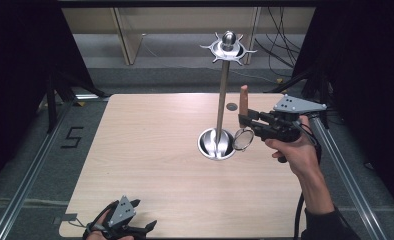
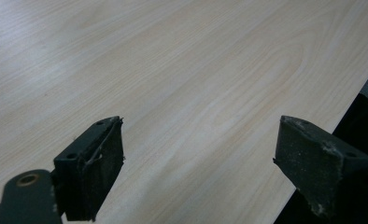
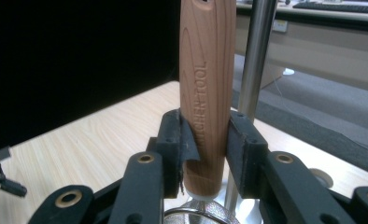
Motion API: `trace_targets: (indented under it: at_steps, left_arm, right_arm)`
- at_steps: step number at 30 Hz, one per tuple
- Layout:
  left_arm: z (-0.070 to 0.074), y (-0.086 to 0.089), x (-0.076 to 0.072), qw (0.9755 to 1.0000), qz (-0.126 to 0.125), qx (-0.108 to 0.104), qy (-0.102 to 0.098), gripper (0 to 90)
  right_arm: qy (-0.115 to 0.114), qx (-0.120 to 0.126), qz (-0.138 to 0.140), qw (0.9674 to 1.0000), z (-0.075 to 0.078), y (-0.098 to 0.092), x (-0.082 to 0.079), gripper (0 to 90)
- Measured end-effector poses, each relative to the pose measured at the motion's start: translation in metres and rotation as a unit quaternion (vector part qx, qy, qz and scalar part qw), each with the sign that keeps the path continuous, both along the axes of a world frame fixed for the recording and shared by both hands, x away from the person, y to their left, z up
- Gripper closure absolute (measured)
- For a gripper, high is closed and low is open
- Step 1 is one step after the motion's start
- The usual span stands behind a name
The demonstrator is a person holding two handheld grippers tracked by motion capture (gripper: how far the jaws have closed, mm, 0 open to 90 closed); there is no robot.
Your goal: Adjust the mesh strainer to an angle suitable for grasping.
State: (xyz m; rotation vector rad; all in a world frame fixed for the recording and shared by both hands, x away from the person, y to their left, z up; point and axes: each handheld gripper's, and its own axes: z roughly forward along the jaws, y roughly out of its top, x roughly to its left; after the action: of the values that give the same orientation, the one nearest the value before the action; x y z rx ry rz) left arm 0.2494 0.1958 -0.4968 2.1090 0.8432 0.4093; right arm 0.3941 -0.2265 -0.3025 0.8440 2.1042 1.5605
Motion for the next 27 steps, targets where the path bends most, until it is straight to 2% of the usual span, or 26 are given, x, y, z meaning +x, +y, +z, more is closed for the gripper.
trace_targets:
  at_steps: [1, 2, 5, 7, 8, 10, 11, 12, 14, 17, 18, 19, 22, 23, 24, 25, 27]
  left_arm:
    - [0.000, 0.001, 0.000, 1.0000, -0.003, 0.005, -0.001, 14.9]
    - [0.000, 0.000, 0.000, 1.0000, -0.001, -0.001, -0.003, 14.9]
    - [0.000, 0.000, 0.000, 1.0000, -0.001, -0.001, -0.001, 14.9]
    - [0.000, -0.001, 0.000, 1.0000, 0.002, -0.005, 0.002, 14.9]
    - [0.000, 0.000, 0.000, 1.0000, -0.002, 0.001, -0.003, 14.9]
    - [0.000, 0.000, 0.000, 1.0000, -0.002, 0.001, -0.003, 14.9]
    - [0.001, 0.002, 0.002, 0.9996, -0.018, 0.018, -0.013, 14.9]
    - [0.001, 0.001, 0.002, 0.9997, -0.014, 0.019, -0.011, 14.9]
    - [0.001, 0.002, 0.002, 0.9996, -0.016, 0.022, -0.012, 14.9]
    - [0.001, 0.002, 0.002, 0.9996, -0.017, 0.017, -0.013, 14.9]
    - [0.000, 0.001, 0.001, 0.9998, -0.012, 0.009, -0.012, 14.9]
    - [0.001, 0.002, 0.002, 0.9995, -0.019, 0.020, -0.013, 14.9]
    - [0.001, 0.001, 0.002, 0.9997, -0.015, 0.019, -0.010, 14.9]
    - [0.001, 0.001, 0.002, 0.9997, -0.014, 0.017, -0.011, 14.9]
    - [0.001, 0.001, 0.002, 0.9997, -0.014, 0.018, -0.011, 14.9]
    - [0.001, 0.002, 0.002, 0.9995, -0.020, 0.020, -0.014, 14.9]
    - [0.001, 0.001, 0.002, 0.9997, -0.014, 0.016, -0.010, 14.9]
  right_arm:
    - [0.000, 0.005, -0.001, 1.0000, 0.003, 0.001, 0.001, 69.4]
    - [-0.002, 0.005, -0.001, 1.0000, 0.006, 0.001, 0.001, 69.4]
    - [-0.012, 0.003, -0.005, 0.9999, 0.015, 0.002, 0.005, 69.4]
    - [-0.006, 0.008, -0.006, 0.9999, 0.021, 0.004, 0.006, 69.3]
    - [-0.014, 0.008, -0.005, 0.9999, 0.023, 0.004, 0.008, 69.3]
    - [-0.015, 0.011, -0.007, 0.9998, 0.027, 0.004, 0.011, 69.4]
    - [-0.017, 0.014, -0.009, 0.9997, 0.028, 0.005, 0.011, 69.4]
    - [-0.007, 0.014, -0.012, 0.9998, 0.030, 0.006, 0.011, 69.4]
    - [-0.013, 0.020, -0.006, 0.9997, 0.031, 0.006, 0.014, 69.4]
    - [-0.008, 0.020, -0.014, 0.9997, 0.033, 0.007, 0.016, 69.4]
    - [-0.007, 0.019, -0.015, 0.9997, 0.034, 0.006, 0.018, 69.4]
    - [-0.006, 0.023, -0.018, 0.9996, 0.035, 0.006, 0.019, 69.4]
    - [-0.001, 0.020, -0.020, 0.9996, 0.036, 0.007, 0.022, 69.4]
    - [-0.007, 0.020, -0.023, 0.9995, 0.037, 0.007, 0.024, 69.4]
    - [0.000, 0.021, -0.021, 0.9996, 0.038, 0.007, 0.024, 69.4]
    - [-0.009, 0.018, -0.020, 0.9996, 0.038, 0.007, 0.026, 69.4]
    - [-0.011, 0.016, -0.027, 0.9995, 0.039, 0.007, 0.027, 69.4]
